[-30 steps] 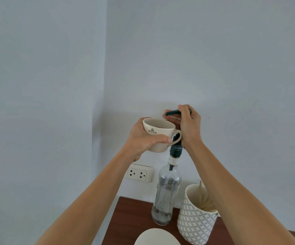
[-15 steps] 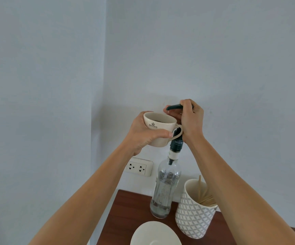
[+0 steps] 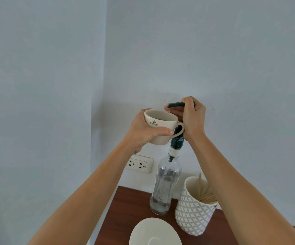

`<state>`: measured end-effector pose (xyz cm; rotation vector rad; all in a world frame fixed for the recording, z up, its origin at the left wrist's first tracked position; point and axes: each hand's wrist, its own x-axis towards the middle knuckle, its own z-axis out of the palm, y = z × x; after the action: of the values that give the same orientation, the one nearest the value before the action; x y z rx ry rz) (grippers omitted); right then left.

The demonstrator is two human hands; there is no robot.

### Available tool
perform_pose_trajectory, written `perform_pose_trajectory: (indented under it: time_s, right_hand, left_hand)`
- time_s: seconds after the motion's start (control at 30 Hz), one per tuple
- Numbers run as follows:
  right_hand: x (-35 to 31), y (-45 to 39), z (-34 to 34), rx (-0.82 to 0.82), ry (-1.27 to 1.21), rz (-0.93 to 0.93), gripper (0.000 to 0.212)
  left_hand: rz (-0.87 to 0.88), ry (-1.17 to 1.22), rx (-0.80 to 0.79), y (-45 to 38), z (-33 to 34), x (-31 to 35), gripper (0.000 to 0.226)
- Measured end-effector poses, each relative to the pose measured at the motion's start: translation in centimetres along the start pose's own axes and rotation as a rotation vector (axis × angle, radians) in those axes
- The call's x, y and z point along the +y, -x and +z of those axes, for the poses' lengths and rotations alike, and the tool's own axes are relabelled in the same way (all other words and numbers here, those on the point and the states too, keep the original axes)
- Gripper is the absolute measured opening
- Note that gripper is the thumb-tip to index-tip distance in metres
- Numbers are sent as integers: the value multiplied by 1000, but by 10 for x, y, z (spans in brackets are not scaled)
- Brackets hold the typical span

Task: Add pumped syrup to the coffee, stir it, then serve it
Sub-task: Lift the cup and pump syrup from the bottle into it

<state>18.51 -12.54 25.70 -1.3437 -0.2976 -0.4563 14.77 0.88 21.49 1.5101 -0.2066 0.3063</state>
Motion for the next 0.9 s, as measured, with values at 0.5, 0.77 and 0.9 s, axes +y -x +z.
perform_pose_trajectory:
  time_s: [0.5,0.77,0.9]
  right_hand:
    - [3,0,-2,-17,7,-10,26]
    - [0,5,-4,-49,-16,19,26]
    - [-5,2,-3,-43,3,34,24]
  left_hand:
    - [-12,9,-7,1,1,-3,100]
    - [-41,7,-12,3,2,-1,89]
    - [-44,2,-11,4,3,4,98]
